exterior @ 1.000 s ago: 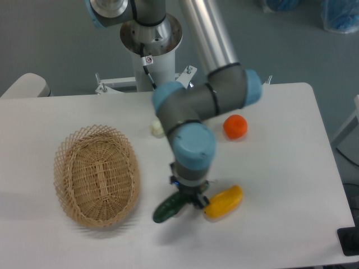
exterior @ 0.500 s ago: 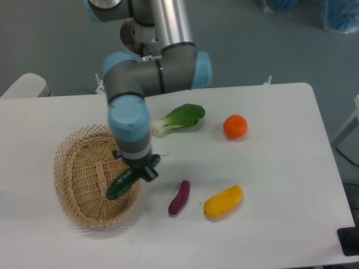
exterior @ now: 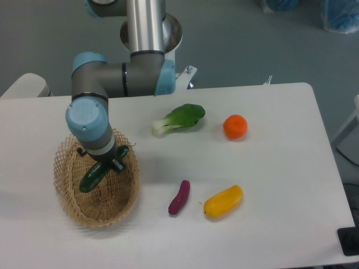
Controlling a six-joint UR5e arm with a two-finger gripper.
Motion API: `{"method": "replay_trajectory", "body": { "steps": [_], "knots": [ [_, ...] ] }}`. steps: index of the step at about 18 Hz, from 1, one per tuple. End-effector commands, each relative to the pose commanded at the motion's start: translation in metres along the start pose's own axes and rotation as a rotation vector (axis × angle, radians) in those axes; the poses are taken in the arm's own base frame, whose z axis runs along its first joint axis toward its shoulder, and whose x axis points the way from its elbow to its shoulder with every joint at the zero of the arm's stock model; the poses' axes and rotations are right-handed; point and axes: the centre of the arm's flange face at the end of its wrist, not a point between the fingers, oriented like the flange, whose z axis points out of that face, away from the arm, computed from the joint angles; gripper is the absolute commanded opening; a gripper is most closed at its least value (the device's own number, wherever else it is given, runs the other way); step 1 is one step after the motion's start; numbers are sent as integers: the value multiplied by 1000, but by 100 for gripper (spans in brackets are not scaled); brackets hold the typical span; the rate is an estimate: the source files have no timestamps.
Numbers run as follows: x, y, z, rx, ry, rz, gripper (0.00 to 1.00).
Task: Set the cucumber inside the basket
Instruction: 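Lower the cucumber into the basket and open the gripper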
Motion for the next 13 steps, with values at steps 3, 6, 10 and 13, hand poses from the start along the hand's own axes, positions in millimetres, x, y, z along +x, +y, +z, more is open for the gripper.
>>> {"method": "replay_trajectory", "body": {
  "steps": [3, 6, 10, 13],
  "knots": [
    [1, -8, 3, 27, 3, -71, 26],
    [1, -11, 6, 41, 19, -92, 52],
    [-1, -12, 7, 41, 13, -83, 100],
    [-2, -12, 2, 43, 5, -90, 100]
  ]
}}
